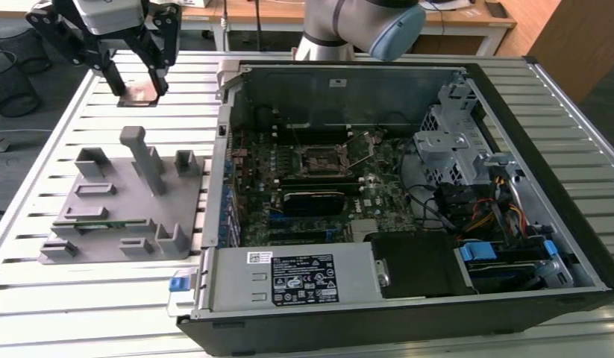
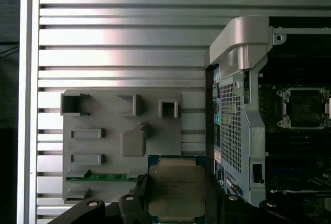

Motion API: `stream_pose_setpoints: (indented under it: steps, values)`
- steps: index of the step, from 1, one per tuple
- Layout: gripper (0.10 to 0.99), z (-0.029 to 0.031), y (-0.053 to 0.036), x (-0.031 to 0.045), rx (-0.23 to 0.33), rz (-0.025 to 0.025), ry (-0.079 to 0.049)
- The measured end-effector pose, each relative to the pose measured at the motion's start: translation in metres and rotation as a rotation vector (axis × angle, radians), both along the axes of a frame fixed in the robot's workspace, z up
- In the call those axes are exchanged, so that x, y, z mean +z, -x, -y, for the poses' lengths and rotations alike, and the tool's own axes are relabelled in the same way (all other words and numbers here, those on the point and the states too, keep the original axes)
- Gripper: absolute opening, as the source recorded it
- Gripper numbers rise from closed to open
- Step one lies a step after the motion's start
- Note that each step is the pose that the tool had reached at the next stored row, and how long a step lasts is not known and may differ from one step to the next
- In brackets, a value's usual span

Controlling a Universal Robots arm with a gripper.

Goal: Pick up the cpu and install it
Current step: 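Pick up the cpu and move it towards the insertion slot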

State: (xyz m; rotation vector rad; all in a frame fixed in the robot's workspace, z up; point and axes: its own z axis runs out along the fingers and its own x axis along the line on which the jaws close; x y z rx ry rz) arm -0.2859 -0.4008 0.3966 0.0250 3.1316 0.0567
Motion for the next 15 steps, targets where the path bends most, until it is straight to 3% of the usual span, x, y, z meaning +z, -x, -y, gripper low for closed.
stream_pose_setpoints:
  steps: [15]
  values:
    - [0.525, 0.0, -0.0122, 0.0, 0.0, 0.0, 0.0]
